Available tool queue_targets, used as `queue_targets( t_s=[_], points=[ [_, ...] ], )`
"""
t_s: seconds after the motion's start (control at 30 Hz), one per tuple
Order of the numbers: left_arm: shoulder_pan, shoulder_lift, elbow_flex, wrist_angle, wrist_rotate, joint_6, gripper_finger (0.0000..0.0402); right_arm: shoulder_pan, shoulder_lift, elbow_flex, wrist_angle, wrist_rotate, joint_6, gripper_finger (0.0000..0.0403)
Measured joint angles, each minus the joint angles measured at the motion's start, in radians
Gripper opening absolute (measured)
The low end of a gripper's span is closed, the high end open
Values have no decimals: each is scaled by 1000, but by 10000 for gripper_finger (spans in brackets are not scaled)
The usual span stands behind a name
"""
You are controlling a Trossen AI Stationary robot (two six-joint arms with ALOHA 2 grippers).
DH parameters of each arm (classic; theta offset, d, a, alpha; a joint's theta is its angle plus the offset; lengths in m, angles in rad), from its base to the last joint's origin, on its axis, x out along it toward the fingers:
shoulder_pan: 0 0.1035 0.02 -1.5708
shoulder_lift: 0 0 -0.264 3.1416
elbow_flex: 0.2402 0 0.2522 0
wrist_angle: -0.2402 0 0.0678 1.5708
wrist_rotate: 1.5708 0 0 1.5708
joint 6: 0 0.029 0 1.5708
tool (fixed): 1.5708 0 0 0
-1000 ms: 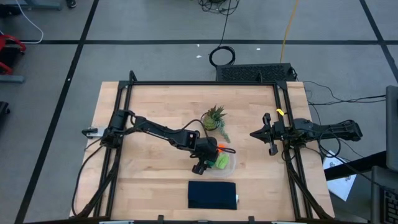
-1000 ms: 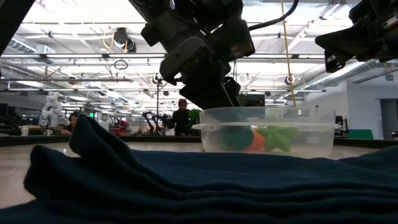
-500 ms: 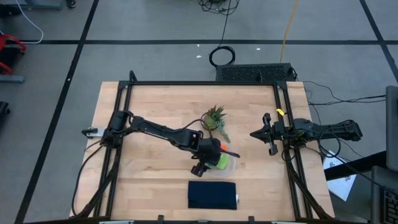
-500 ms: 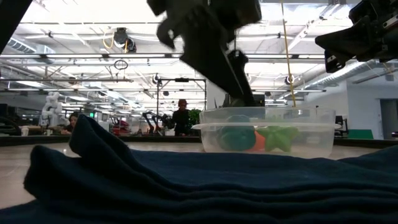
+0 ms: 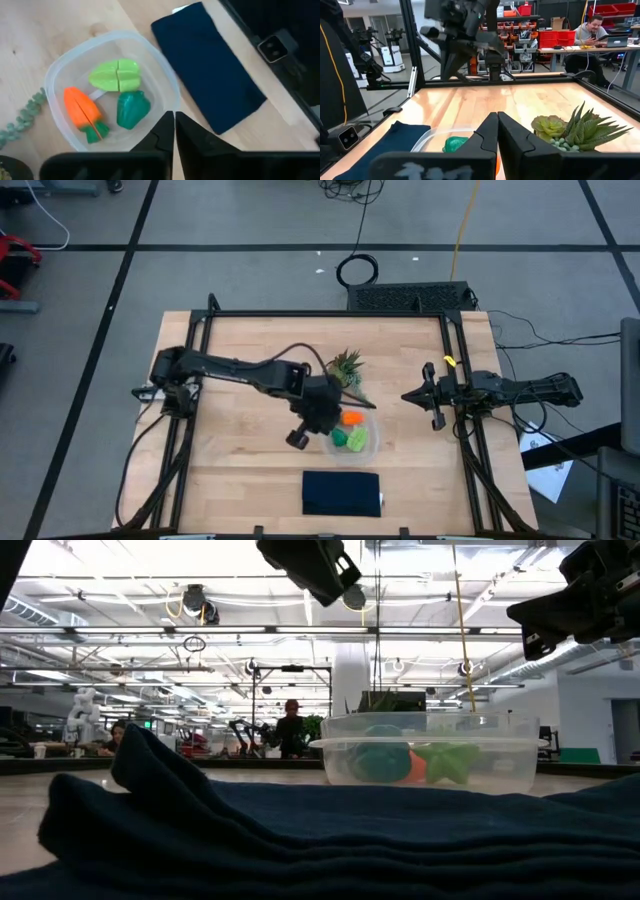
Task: Pick and placing Produce into tupperware
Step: Return to Home Position
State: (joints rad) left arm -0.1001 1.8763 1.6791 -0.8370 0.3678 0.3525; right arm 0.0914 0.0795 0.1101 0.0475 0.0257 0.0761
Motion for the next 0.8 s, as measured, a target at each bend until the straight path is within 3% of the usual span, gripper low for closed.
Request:
queue_targets(
  t_s=[0.17,0.33,0.53,0.7,0.8],
  points=[
    [0,-36,0,-13,-43,15,13,0,0,0,-3,0,-1,0],
    [-2,-116,0,-13,-256,18,4,0,0,0,-3,0,0,0],
    [-7,-265,-6,10,-430,-19,1,0,0,0,-3,0,35,0],
    [-21,-416,-122,162,-572,-52,1,0,0,0,15,0,34,0],
    [-37,-519,-236,236,-726,-78,1,0,0,0,33,0,29,0]
  ],
)
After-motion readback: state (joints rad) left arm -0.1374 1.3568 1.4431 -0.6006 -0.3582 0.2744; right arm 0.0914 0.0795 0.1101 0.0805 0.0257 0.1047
